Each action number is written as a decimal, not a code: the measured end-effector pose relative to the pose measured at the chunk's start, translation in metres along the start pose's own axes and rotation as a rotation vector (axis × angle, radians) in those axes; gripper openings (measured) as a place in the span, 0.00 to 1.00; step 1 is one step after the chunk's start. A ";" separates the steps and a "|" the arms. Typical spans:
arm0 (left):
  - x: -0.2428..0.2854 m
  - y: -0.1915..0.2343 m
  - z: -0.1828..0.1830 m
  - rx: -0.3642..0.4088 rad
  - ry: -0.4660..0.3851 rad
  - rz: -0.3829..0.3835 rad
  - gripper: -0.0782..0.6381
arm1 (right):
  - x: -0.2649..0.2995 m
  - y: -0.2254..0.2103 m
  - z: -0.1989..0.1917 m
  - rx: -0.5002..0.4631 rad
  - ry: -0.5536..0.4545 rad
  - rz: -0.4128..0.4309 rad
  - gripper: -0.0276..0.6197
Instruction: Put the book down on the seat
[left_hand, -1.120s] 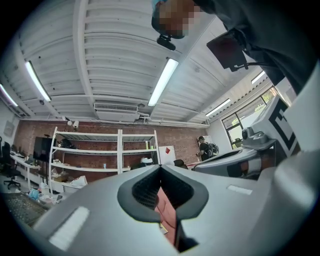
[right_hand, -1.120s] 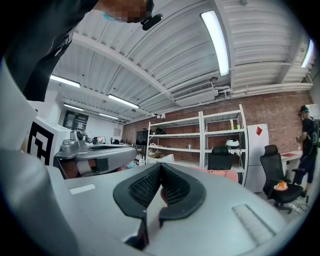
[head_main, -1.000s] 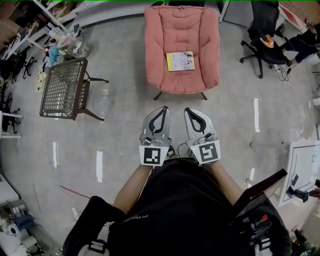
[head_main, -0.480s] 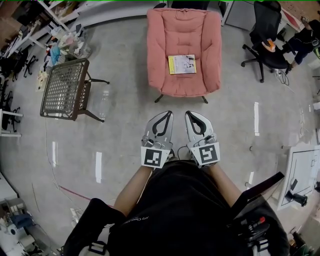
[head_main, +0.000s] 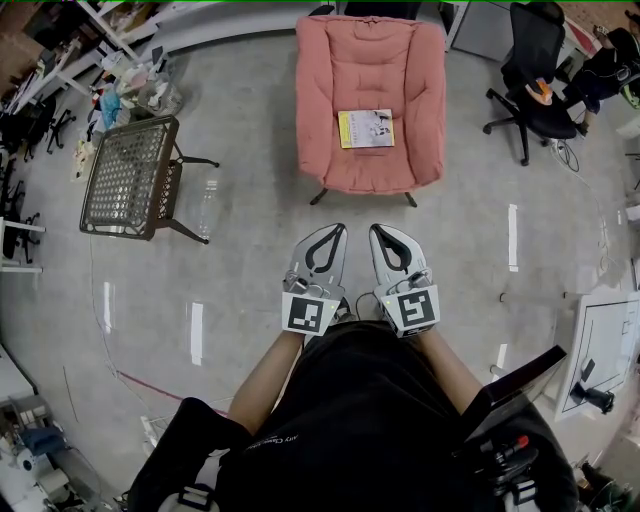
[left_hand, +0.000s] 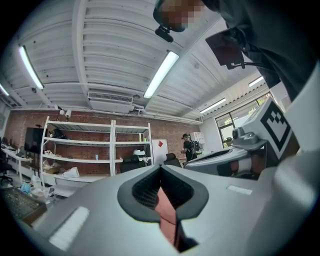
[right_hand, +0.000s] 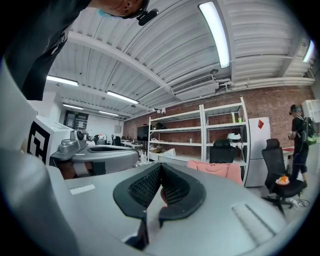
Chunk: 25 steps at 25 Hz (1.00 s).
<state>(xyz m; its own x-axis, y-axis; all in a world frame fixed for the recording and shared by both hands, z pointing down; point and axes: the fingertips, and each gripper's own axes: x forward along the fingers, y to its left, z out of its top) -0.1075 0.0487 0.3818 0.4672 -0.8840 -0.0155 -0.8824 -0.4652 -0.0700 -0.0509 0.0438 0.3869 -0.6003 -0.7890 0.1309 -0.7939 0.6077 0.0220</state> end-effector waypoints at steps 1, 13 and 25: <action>0.000 0.001 -0.001 -0.002 0.004 0.001 0.11 | 0.001 0.000 0.000 0.003 0.002 -0.002 0.06; 0.003 0.011 -0.016 -0.016 0.042 0.009 0.11 | 0.015 0.004 -0.019 0.018 0.035 0.044 0.05; 0.006 0.024 -0.019 -0.021 0.039 0.018 0.11 | 0.027 0.006 -0.014 0.003 0.033 0.047 0.05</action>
<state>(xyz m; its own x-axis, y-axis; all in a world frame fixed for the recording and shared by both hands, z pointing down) -0.1271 0.0316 0.3989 0.4490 -0.8933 0.0220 -0.8919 -0.4495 -0.0492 -0.0707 0.0271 0.4044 -0.6334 -0.7562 0.1644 -0.7653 0.6436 0.0116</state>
